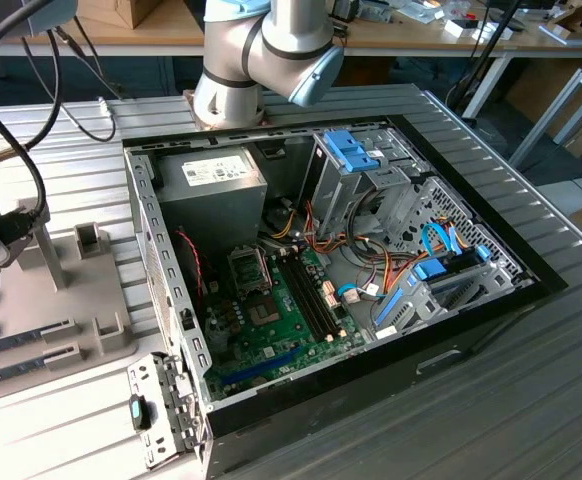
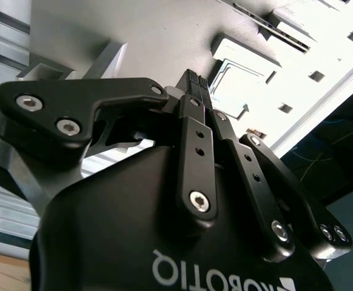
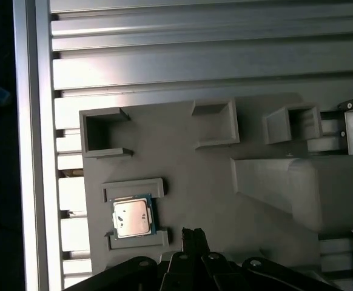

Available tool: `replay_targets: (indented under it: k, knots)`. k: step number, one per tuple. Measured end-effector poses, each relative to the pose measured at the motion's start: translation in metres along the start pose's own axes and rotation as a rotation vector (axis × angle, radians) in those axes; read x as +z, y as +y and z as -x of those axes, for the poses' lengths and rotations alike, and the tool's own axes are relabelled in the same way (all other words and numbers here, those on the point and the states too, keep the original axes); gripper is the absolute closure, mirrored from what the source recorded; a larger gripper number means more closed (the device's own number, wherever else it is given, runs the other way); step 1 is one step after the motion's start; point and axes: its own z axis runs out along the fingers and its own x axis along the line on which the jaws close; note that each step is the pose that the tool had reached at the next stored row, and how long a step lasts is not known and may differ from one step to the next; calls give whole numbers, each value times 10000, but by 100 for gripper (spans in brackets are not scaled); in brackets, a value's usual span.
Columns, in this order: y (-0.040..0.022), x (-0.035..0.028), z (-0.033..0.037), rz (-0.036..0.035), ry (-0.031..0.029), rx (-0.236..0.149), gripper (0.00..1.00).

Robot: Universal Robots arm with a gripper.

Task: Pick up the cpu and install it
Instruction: 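Reach for the cpu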

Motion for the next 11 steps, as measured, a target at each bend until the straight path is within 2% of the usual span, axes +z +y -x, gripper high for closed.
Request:
replay_targets:
  k: [11]
  knots:
    - [-3,62,-2,0,0,0,90]
